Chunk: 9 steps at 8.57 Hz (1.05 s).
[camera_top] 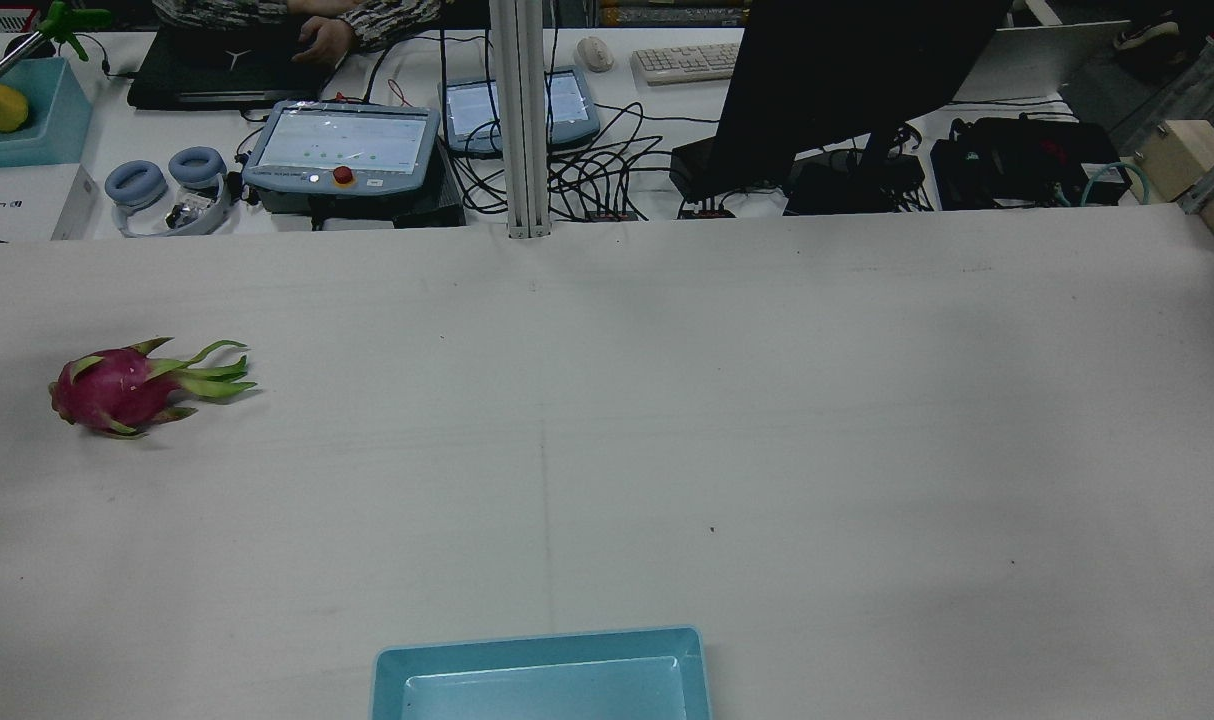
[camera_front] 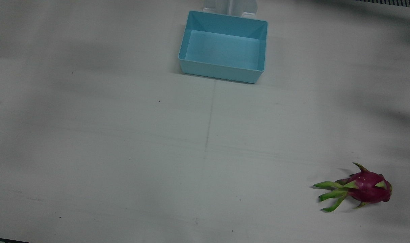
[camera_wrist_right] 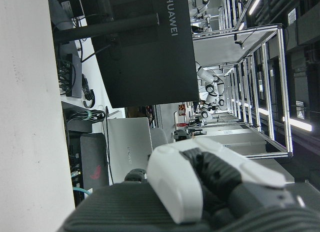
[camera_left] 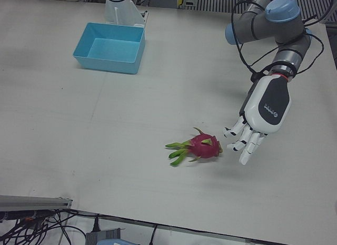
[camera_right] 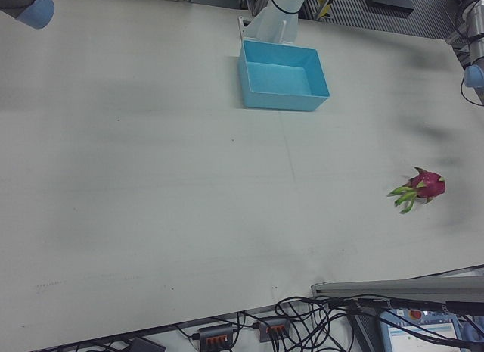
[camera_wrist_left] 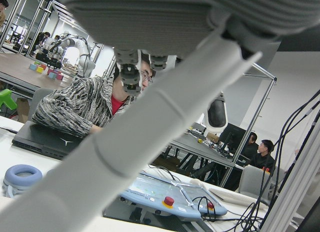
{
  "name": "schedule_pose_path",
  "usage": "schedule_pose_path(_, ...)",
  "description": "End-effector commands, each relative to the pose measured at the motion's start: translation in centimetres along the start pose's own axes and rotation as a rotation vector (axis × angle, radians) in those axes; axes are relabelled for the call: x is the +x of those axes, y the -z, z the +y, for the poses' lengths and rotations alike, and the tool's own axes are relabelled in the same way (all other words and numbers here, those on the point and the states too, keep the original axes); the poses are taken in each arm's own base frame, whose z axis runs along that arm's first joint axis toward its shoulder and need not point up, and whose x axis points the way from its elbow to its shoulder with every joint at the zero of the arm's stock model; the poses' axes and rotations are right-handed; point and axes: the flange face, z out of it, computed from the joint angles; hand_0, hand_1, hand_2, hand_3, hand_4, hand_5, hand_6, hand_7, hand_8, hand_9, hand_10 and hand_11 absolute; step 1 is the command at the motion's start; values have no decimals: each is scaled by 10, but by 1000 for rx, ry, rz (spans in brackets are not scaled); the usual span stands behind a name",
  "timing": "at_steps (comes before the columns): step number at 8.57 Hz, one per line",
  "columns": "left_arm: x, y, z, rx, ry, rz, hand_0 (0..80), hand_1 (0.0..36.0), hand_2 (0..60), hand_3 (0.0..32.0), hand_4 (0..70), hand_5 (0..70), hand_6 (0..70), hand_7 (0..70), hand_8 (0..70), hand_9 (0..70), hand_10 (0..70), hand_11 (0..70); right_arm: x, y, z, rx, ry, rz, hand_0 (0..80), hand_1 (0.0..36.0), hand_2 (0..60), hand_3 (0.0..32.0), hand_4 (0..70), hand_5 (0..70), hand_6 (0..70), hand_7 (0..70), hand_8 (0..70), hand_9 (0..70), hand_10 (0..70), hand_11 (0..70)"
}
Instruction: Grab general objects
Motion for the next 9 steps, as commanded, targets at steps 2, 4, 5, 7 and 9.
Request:
schedule_pose_path(2,-13,-12,57,-46,-62,-37,800,360,600,0,79,653,0,486,0,83,0,0,0,0,0,0,0,0,0,0,0,0,0,0,0,0,0,0,0,0)
schedule_pose_path(4,-32,-24,103,-31,-40,-49,800,360,600,0,87,631,0,490,0,84,0,0,0,0,0,0,0,0,0,0,0,0,0,0,0,0,0,0,0,0)
schedule_pose_path(5,-30,-40,119,-29,-39,-61,800,360,600,0,75,534,0,468,0,79,0,0,0,0,0,0,0,0,0,0,0,0,0,0,0,0,0,0,0,0)
schedule_pose_path(7,-46,-55,120,-21,-44,-87,800,360,600,16,45,406,0,438,0,73,0,0,0,0,0,0,0,0,0,0,0,0,0,0,0,0,0,0,0,0)
schedule_pose_path(9,-61,-56,114,-11,-49,-91,800,360,600,52,38,292,0,425,0,71,0,0,0,0,0,0,0,0,0,0,0,0,0,0,0,0,0,0,0,0)
